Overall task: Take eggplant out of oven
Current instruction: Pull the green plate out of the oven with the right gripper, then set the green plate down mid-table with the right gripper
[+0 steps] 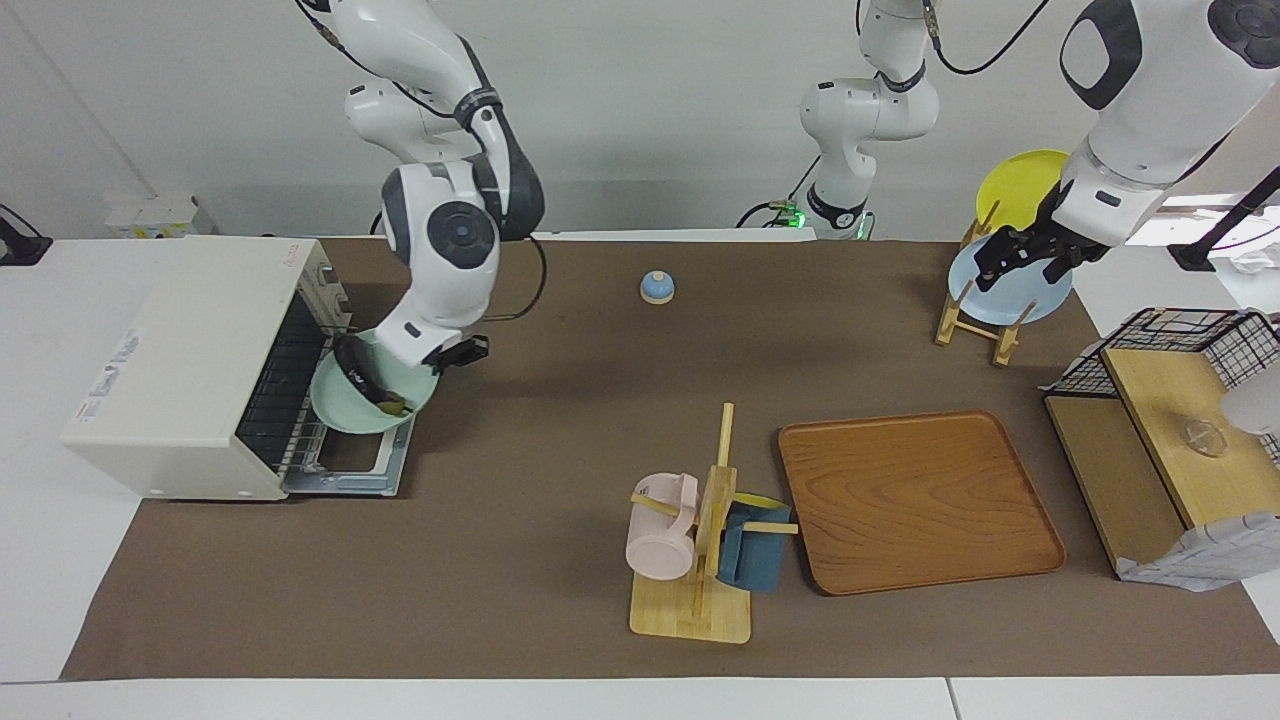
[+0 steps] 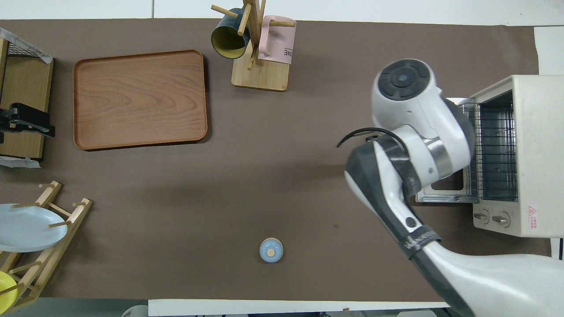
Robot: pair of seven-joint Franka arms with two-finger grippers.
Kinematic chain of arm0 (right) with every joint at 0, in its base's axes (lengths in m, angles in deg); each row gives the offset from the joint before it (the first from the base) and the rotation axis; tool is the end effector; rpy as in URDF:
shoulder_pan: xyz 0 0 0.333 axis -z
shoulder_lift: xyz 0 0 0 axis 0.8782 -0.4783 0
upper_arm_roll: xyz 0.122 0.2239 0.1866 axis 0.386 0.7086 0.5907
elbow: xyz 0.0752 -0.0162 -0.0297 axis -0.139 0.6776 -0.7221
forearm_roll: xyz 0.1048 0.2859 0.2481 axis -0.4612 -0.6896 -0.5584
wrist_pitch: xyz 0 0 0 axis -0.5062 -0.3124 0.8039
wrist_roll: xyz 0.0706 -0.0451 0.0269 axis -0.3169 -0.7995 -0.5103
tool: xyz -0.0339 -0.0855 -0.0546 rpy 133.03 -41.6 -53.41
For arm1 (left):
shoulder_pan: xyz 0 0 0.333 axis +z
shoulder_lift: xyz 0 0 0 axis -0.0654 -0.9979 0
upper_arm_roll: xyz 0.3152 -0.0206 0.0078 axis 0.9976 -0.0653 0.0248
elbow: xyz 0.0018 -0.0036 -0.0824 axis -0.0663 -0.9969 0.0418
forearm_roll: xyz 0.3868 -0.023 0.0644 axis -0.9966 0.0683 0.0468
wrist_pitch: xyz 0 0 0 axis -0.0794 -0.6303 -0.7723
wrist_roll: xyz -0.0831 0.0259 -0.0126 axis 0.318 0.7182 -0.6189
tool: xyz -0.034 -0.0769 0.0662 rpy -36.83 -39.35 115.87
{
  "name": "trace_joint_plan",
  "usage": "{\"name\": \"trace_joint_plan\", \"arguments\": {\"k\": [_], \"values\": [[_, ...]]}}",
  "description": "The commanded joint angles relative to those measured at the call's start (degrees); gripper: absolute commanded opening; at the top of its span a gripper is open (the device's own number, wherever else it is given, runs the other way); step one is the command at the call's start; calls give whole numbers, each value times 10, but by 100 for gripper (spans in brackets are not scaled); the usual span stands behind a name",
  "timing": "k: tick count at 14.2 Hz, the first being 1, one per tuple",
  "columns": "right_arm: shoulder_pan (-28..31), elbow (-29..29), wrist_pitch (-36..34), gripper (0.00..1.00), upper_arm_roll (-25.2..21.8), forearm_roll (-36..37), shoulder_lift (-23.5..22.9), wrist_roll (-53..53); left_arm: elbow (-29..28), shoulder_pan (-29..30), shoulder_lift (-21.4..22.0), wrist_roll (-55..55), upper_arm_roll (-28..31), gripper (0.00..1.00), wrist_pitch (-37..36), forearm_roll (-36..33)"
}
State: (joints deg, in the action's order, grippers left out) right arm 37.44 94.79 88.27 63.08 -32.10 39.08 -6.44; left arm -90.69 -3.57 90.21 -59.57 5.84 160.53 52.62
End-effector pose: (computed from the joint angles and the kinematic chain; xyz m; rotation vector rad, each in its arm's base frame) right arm 0.5586 0.2237 0.4101 2.8433 0.0915 -0.2372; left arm 0.5379 -0.0351 0.5976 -3.1255 -0.0243 0.1456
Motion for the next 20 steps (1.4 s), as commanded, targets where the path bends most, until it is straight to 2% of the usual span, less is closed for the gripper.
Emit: {"name": "trace_joint_plan", "arguments": {"k": [1, 2, 4, 5, 7, 8, 9, 10, 11, 12, 14, 16, 18, 19, 20], "values": [[-57, -157, -34, 0, -1, -57, -127, 101, 1, -1, 5, 8, 0, 100, -11, -1], [-74, -209, -25, 0, -1, -91, -168, 151, 1, -1, 5, 8, 0, 100, -11, -1], [-128, -297, 5, 0, 1, -112, -241, 238, 1, -1, 5, 8, 0, 100, -11, -1], [-142, -323, 18, 0, 7, -112, -264, 264, 1, -1, 5, 8, 0, 100, -11, -1], [-164, -336, 51, 1, 25, -112, -279, 319, 1, -1, 5, 8, 0, 100, -11, -1], [-178, -334, 83, 2, 30, -113, -281, 361, 1, -1, 5, 8, 0, 100, -11, -1], [-183, -327, 118, 9, 37, -118, -280, 401, 1, -4, 6, 9, -1, 100, -17, -1], [-184, -326, 151, 27, 41, -129, -280, 434, 0, -8, 9, 15, -1, 100, -33, -1], [-181, -328, 143, 37, 41, -131, -280, 437, -1, -10, 12, 16, -5, 100, -43, -1], [-172, -334, 143, 42, 41, -131, -278, 435, -21, -19, 19, 13, -6, 100, -32, -1], [-132, -339, 136, 49, 38, -123, -248, 408, -145, -29, 75, 15, -9, 100, 76, 2], [-79, -305, 135, 71, 38, -113, -214, 327, -220, -65, 95, 34, -12, 100, 150, 3], [-40, -280, 150, 79, 38, -112, -194, 268, -231, -89, 81, 55, -13, 100, 184, 3], [-38, -277, 172, 79, 38, -112, -194, 245, -231, -93, 77, 56, -13, 100, 191, 4], [-32, -271, 176, 75, 36, -111, -192, 224, -235, -100, 73, 60, -14, 100, 208, 6]]}}
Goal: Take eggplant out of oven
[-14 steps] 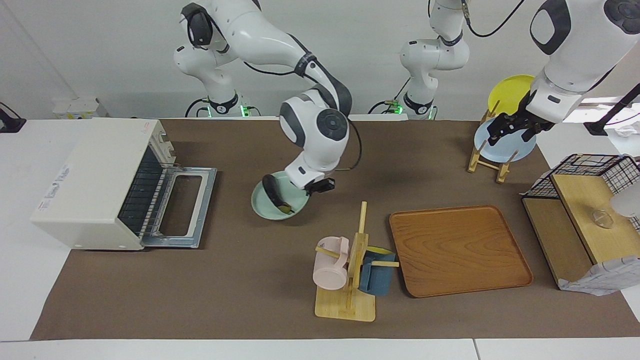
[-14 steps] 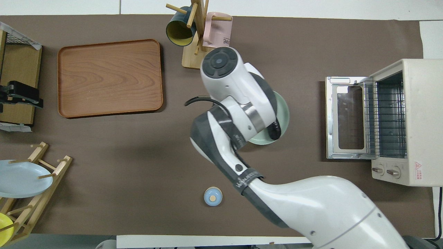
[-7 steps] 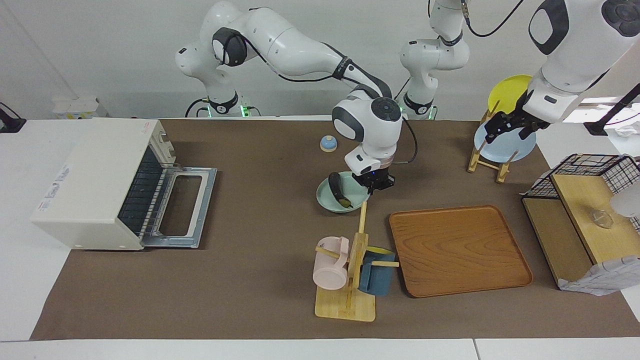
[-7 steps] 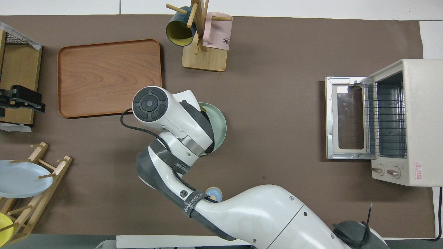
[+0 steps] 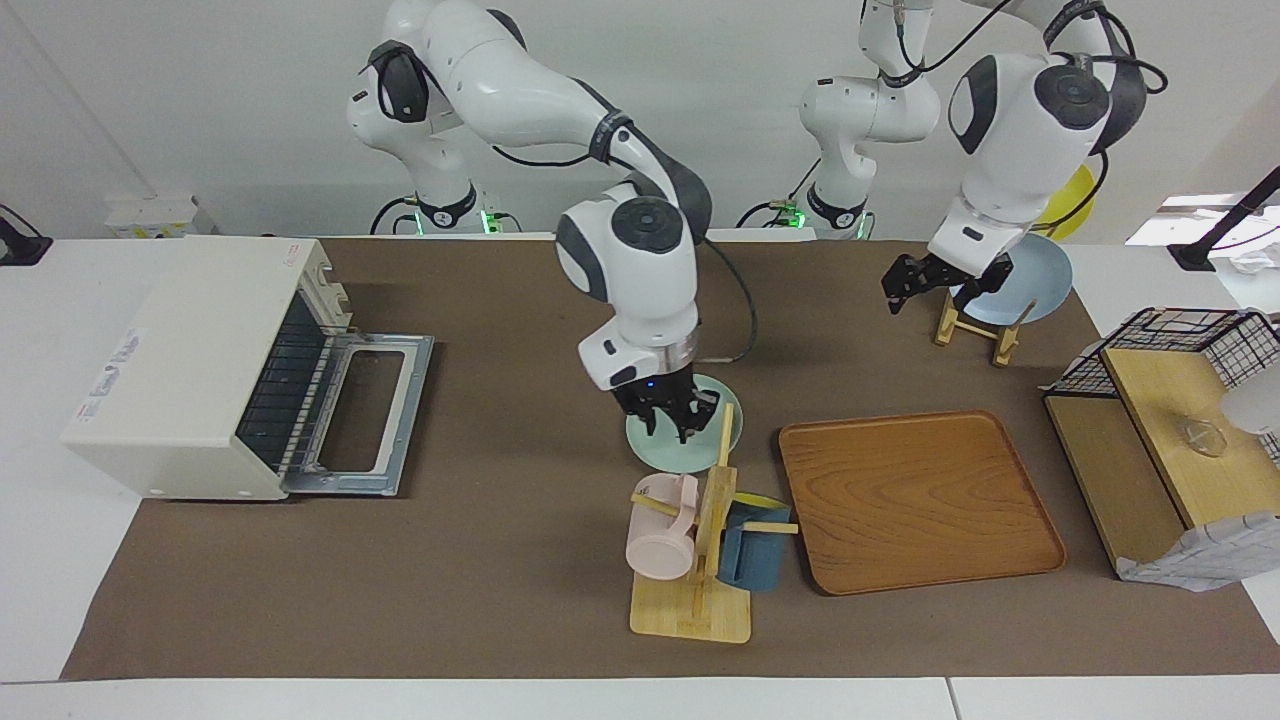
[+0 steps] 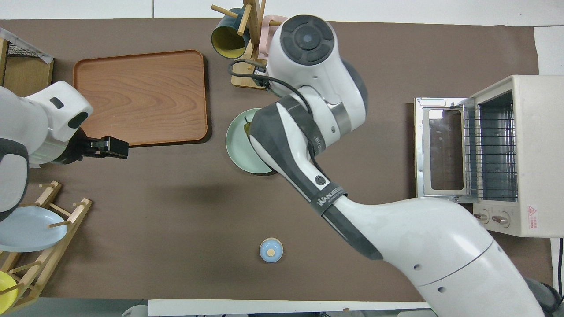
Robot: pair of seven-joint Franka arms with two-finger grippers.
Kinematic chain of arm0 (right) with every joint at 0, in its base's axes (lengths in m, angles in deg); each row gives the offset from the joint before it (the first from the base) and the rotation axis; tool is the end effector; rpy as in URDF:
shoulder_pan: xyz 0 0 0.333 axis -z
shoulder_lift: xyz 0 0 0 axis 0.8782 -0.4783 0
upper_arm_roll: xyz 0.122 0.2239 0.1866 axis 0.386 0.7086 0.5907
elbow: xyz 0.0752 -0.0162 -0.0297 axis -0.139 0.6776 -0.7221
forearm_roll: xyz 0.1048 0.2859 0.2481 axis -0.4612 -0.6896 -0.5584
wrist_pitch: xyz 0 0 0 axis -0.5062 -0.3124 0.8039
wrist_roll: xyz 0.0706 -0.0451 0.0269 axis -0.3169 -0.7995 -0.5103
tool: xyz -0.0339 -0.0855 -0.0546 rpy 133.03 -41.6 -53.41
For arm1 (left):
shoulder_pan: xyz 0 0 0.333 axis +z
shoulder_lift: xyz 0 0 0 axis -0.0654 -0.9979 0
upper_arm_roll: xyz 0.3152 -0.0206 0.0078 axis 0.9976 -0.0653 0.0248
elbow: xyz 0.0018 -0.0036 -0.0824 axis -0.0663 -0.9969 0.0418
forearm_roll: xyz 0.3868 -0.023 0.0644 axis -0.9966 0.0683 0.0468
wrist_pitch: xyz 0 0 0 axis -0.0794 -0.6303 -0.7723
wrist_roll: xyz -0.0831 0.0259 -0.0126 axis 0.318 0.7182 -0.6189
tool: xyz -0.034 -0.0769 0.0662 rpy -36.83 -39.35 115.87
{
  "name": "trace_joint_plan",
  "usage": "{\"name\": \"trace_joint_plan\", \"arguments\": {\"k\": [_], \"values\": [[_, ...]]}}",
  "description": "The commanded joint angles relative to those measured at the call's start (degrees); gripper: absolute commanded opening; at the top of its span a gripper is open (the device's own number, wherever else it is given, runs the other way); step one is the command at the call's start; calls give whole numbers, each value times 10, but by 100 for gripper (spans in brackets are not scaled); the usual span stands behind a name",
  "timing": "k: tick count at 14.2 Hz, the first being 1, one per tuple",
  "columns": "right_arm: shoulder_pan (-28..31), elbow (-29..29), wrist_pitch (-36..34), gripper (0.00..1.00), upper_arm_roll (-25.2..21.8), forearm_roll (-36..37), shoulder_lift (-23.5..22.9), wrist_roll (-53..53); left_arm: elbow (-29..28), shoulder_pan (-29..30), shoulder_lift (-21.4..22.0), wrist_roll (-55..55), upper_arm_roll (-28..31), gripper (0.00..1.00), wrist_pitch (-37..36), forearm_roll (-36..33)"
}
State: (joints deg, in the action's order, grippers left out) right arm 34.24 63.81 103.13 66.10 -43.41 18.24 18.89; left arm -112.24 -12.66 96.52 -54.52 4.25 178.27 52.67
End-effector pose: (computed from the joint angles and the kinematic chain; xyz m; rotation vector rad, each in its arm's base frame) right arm 0.6539 0.3634 0.4378 -2.9711 0.5054 -0.1809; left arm 0.4949 -0.1273 0.5030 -3.1256 0.1326 0.0761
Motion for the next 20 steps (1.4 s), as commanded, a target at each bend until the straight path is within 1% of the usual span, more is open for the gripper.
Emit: {"name": "trace_joint_plan", "arguments": {"k": [1, 2, 3, 4, 5, 6, 7, 8, 9, 10, 11, 12, 13, 14, 15, 16, 17, 19, 20], "values": [[17, 46, 13, 65, 6, 13, 21, -58, -26, -39, -3, 32, 2, 100, 57, 7], [40, 55, -9, 52, 7, 29, 25, -107, -26, -76, -18, 81, 2, 100, 86, 7], [62, 83, -17, 34, 7, 30, 36, -157, -23, -107, -40, 134, 2, 100, 118, 7], [79, 121, -14, 22, 7, 31, 51, -191, -21, -141, -61, 183, 2, 100, 154, 8], [102, 159, -15, 14, 7, 33, 65, -226, -20, -173, -82, 246, 3, 100, 188, 7], [130, 195, -17, 9, 6, 36, 80, -273, -19, -196, -105, 303, 3, 100, 218, 7], [159, 243, -11, 5, 7, 43, 97, -320, -13, -220, -132, 356, 3, 100, 254, 7], [178, 282, 8, 3, 7, 44, 109, -336, -7, -230, -155, 386, 3, 100, 273, 8], [181, 308, 18, 0, 6, 49, 117, -340, 8, -238, -172, 422, 2, 100, 277, 10], [185, 323, 14, 0, 6, 72, 123, -350, 25, -245, -193, 486, 2, 100, 277, 22], [194, 332, -1, 0, 6, 105, 128, -362, 36, -246, -203, 531, 3, 100, 273, 26], [208, 345, -6, 0, 7, 120, 132, -366, 41, -247, -213, 577, 3, 100, 274, 31], [213, 358, -3, 0, 7, 120, 136, -364, 52, -253, -227, 633, 3, 100, 279, 36], [214, 374, 3, 0, 7, 121, 140, -362, 76, -253, -256, 664, 3, 100, 282, 35], [216, 377, 8, 0, 7, 121, 141, -366, 97, -254, -282, 670, 3, 100, 285, 36], [223, 377, 7, 0, 7, 124, 141, -367, 114, -258, -295, 671, 3, 100, 285, 37], [225, 377, 5, 0, 7, 125, 141, -368, 118, -259, -301, 671, 3, 100, 284, 37], [229, 374, -2, 0, 6, 131, 141, -390, 105, -275, -304, 685, 2, 100, 279, 38], [231, 366, -9, 0, 6, 149, 141, -409, 95, -278, -304, 695, 2, 100, 278, 39]]}}
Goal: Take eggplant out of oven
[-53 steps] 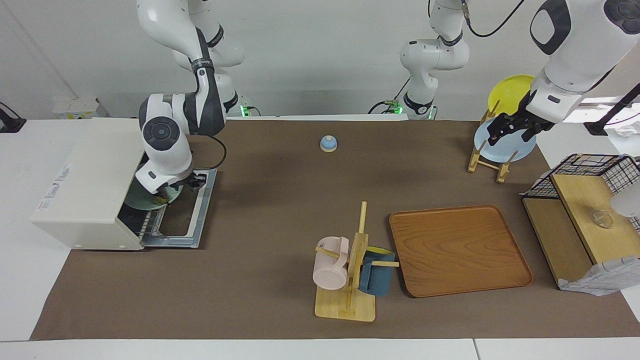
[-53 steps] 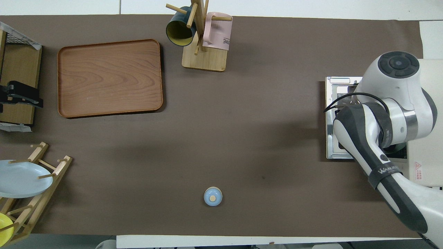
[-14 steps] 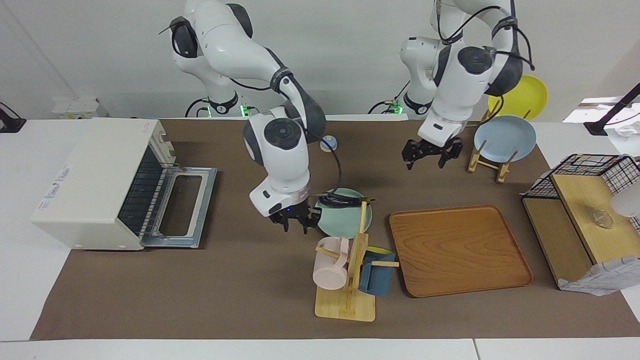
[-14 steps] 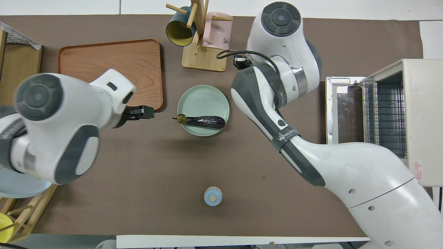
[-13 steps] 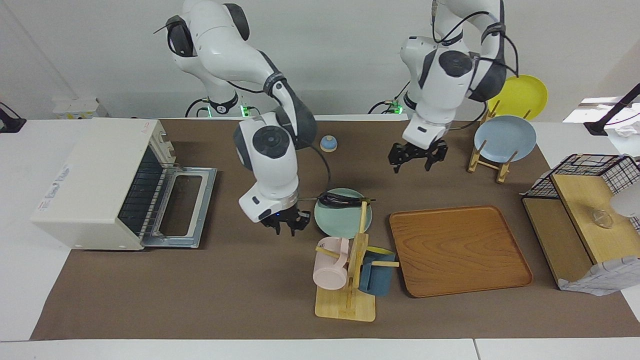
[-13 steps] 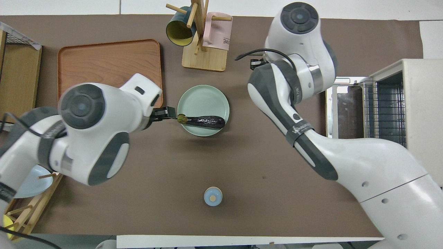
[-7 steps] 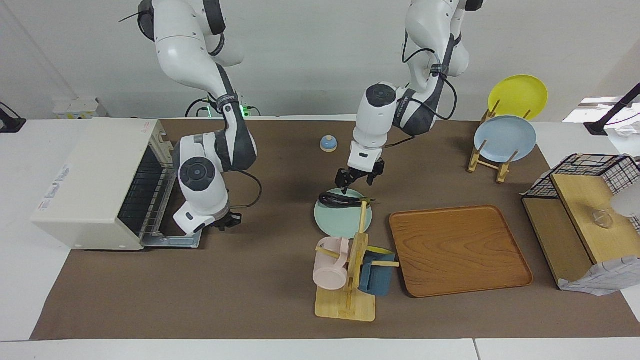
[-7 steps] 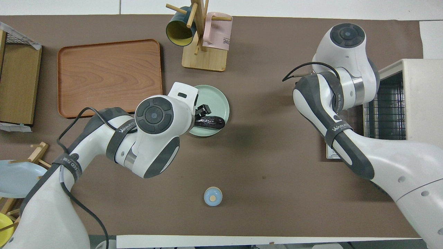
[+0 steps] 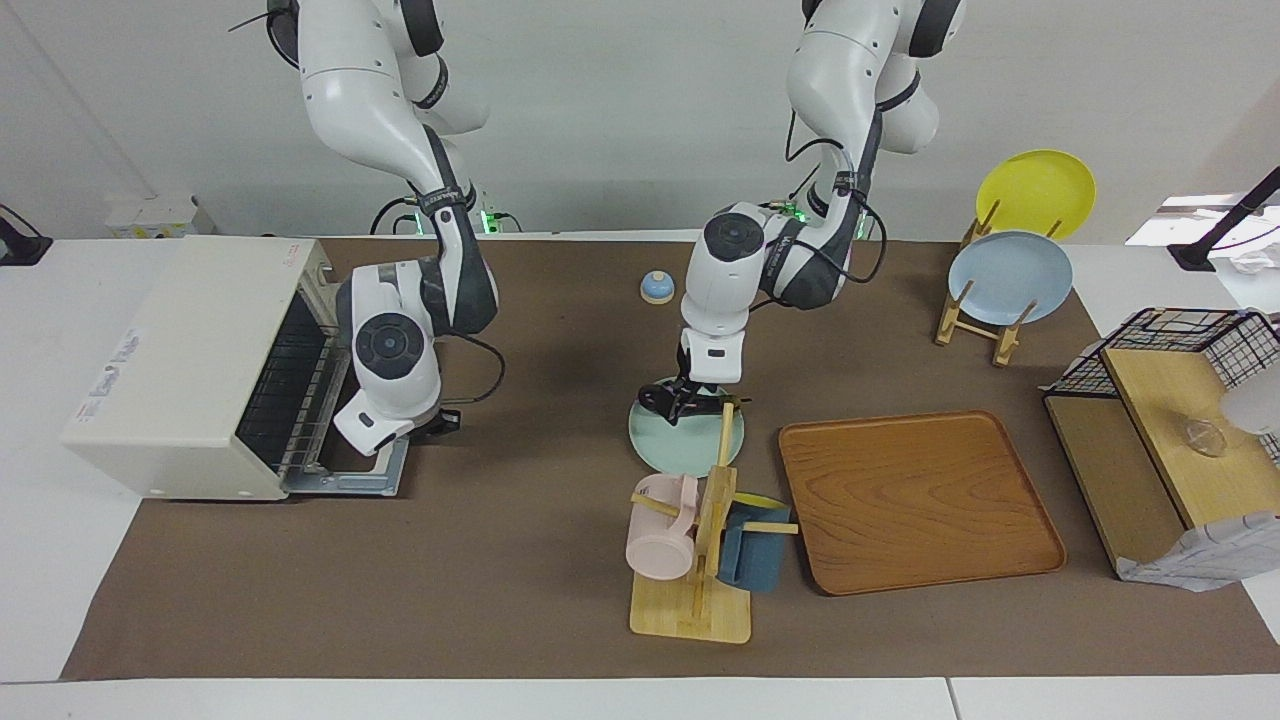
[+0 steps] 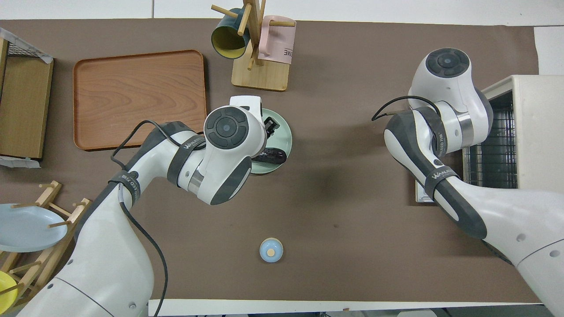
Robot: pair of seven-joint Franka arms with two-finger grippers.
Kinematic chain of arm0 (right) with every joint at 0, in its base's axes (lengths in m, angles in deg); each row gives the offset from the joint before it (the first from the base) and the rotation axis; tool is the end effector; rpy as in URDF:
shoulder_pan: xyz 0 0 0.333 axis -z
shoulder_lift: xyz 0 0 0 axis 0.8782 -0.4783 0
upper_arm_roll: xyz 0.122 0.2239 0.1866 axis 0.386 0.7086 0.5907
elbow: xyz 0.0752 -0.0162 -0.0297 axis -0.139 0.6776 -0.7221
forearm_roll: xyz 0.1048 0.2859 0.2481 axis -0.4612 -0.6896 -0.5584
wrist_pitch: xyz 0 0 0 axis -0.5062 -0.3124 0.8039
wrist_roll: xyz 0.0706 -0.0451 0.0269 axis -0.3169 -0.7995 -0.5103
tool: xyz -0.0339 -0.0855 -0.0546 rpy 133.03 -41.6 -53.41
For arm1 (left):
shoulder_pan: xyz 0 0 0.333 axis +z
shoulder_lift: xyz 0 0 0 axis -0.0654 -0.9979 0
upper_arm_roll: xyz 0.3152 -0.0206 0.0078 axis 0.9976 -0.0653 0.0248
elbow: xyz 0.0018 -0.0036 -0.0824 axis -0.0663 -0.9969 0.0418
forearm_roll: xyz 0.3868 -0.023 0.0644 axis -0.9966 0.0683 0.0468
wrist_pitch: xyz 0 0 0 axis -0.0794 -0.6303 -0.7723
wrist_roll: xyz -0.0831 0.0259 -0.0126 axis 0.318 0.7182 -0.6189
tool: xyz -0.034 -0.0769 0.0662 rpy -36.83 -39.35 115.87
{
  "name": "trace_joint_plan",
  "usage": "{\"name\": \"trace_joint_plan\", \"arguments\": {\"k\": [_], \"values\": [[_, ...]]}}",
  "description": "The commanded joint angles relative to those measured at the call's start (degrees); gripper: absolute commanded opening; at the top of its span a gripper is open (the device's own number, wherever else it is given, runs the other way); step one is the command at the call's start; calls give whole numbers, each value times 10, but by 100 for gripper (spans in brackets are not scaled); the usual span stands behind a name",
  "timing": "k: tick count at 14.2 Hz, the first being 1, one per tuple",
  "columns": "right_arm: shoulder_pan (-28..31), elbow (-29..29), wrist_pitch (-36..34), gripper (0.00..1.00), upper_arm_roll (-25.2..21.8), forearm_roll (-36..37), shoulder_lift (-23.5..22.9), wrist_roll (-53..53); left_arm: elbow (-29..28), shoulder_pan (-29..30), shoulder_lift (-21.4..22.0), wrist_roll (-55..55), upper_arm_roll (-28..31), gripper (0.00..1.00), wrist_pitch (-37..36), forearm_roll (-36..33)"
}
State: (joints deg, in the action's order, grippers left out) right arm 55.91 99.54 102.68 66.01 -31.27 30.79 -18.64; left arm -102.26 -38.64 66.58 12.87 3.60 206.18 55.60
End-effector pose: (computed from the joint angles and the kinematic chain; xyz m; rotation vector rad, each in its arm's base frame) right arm 0.6114 0.0708 0.3004 2.9157 0.0831 -0.3068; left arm 0.4838 -0.4255 0.3226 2.8889 0.9837 0.0352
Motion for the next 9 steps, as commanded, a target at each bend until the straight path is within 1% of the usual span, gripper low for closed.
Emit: {"name": "trace_joint_plan", "arguments": {"k": [1, 3, 5, 6, 7, 8, 9], "values": [[15, -5, -19, 0, 7, 50, 14, -49, -7, -18, -5, 29, 8, 100, -5, 13], [14, -35, -64, 0, 7, 70, 16, -91, -7, -18, -4, 36, 8, 100, -20, 17], [19, -75, -125, 0, 7, 70, 30, -148, -13, -23, -4, 36, 8, 99, -21, 20], [32, -80, -141, 0, 7, 71, 43, -180, -14, -27, -5, 36, 9, 93, -18, 20], [47, -80, -148, 0, 7, 70, 63, -213, -14, -26, -5, 31, 10, 81, -16, 19], [65, -79, -155, 0, 7, 70, 78, -235, -12, -23, -5, 27, 9, 73, -20, 18], [82, -79, -160, 0, 7, 69, 89, -259, -9, -20, -6, 19, 10, 69, -23, 16]]}}
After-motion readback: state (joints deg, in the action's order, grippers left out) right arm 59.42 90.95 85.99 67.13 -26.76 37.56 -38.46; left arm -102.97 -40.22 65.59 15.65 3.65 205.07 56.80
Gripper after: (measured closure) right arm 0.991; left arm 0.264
